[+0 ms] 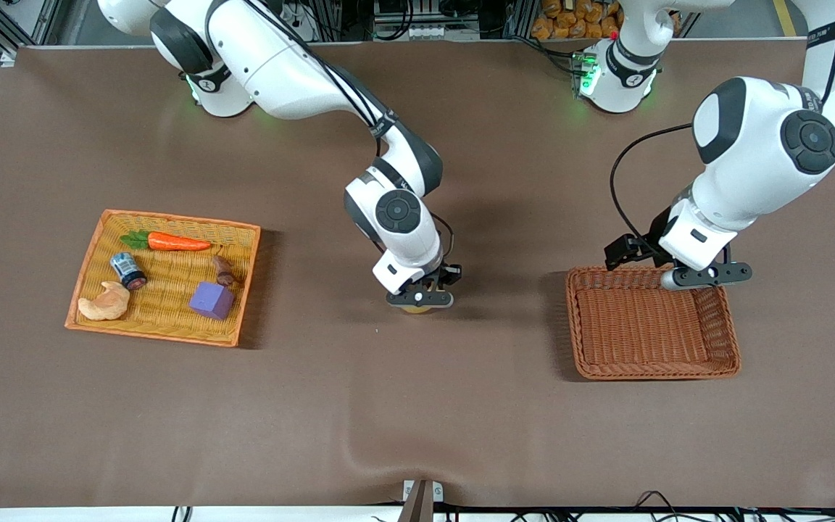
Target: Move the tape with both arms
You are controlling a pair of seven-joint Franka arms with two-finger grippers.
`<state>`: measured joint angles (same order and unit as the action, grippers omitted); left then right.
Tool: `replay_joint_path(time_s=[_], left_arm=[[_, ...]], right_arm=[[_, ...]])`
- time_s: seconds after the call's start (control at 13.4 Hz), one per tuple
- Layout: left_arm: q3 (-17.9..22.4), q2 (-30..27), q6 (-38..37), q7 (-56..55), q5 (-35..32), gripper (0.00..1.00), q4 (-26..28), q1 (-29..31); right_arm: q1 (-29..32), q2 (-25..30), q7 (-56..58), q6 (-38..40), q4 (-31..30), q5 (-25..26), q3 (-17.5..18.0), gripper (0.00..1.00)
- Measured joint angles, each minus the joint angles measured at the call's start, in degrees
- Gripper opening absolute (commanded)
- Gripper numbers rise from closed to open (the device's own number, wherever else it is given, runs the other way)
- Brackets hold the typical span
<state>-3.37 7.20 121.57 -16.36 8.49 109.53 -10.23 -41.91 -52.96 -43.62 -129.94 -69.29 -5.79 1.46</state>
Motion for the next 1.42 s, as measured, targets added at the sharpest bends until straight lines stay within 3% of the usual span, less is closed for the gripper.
replay_joint_path(time_s=[0.15,0.22,0.3,0.37,0.75,1.12,1.42], left_arm=[[-0.1,0.2,0.3,-4.8,-0.3,1.0,0.0,-2.6],[-0.1,0.3,0.4,-7.5,-0.9,1.0,-0.1,-4.3],[-0.1,0.6,0.5,-10.6,-2.0,1.0,-0.2,-6.0],[-0.2,1.2,0.8,-14.1,-3.2,1.0,-0.7,-7.6],[-0.2,7.2,0.9,-26.6,-4.2,1.0,-6.7,-12.4],[-0.3,12.8,1.0,-36.8,-4.8,1.0,-10.4,-18.1],[-0.3,21.2,1.0,-50.7,-12.5,1.0,-15.5,-26.1]], right_arm=[[-0.1,-1.0,0.0,0.0,0.1,0.2,-0.2,0.42],[-0.5,-1.4,0.0,0.0,0.2,0.5,-0.6,0.58],[-0.9,-1.5,0.0,0.1,0.5,0.7,-1.2,0.95],[-1.3,-1.4,0.0,0.8,1.2,1.0,-1.9,1.0],[1.8,5.5,6.7,16.2,4.5,3.7,-5.9,1.0],[12.5,17.1,14.5,19.2,-1.5,3.1,-6.0,1.0],[19.6,24.0,23.2,25.1,-5.4,2.5,-6.1,1.0]])
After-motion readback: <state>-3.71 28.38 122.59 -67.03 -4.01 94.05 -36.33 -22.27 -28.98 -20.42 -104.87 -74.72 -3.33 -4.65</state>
